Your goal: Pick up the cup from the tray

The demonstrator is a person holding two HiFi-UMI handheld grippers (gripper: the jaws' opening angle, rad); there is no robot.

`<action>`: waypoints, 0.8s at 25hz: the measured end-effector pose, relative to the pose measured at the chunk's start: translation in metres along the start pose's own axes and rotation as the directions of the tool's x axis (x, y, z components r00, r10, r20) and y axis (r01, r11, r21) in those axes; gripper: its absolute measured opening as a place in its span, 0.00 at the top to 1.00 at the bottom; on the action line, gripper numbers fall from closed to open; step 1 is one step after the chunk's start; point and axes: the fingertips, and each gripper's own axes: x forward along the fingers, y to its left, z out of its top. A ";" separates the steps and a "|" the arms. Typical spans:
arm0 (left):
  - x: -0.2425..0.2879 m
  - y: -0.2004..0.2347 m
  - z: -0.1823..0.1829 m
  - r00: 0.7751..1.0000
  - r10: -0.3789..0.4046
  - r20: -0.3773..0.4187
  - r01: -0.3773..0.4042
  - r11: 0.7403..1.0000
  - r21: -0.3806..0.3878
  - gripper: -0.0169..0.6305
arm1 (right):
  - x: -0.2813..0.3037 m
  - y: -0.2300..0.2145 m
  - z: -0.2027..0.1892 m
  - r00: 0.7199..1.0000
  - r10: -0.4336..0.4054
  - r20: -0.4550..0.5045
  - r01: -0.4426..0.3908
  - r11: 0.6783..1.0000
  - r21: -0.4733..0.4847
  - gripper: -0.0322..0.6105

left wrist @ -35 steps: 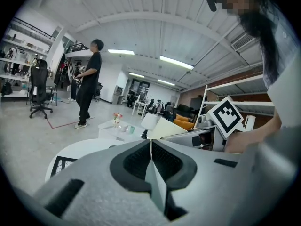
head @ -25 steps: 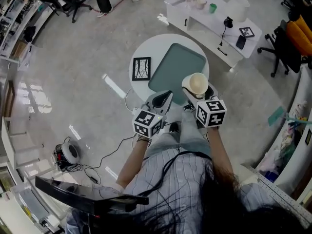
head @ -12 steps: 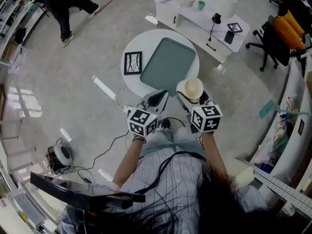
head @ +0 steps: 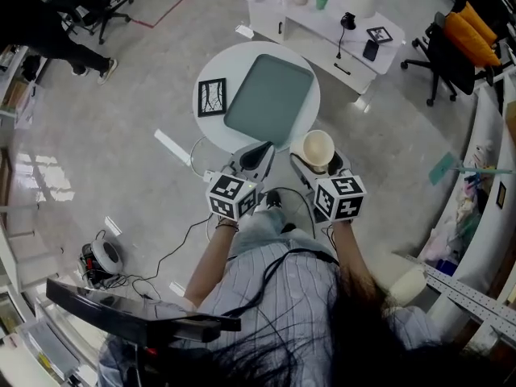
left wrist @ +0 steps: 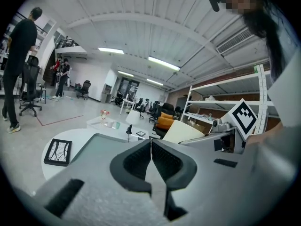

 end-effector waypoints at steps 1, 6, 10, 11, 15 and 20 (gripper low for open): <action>-0.001 -0.007 -0.001 1.000 -0.006 -0.002 0.006 1.000 0.002 0.95 | -0.004 0.000 -0.002 1.000 -0.002 0.001 0.002 1.000 0.001 0.34; -0.017 -0.038 -0.011 1.000 -0.024 -0.013 0.024 1.000 0.005 0.95 | -0.030 0.010 -0.012 1.000 0.004 0.009 -0.004 1.000 -0.001 0.33; -0.027 -0.060 -0.019 1.000 -0.023 -0.014 0.023 1.000 0.016 0.95 | -0.051 0.013 -0.021 1.000 0.013 0.022 -0.013 1.000 -0.002 0.34; -0.029 -0.063 -0.022 1.000 -0.018 -0.012 0.019 1.000 0.015 0.95 | -0.055 0.014 -0.024 1.000 0.015 0.027 -0.015 1.000 -0.001 0.34; -0.035 -0.078 -0.024 1.000 -0.022 0.003 0.022 1.000 0.021 0.95 | -0.068 0.017 -0.030 0.999 0.018 0.043 -0.019 1.000 0.013 0.34; -0.054 -0.083 -0.023 1.000 -0.030 0.004 0.030 0.998 0.048 0.95 | -0.075 0.034 -0.037 0.999 0.017 0.040 -0.018 1.000 0.010 0.33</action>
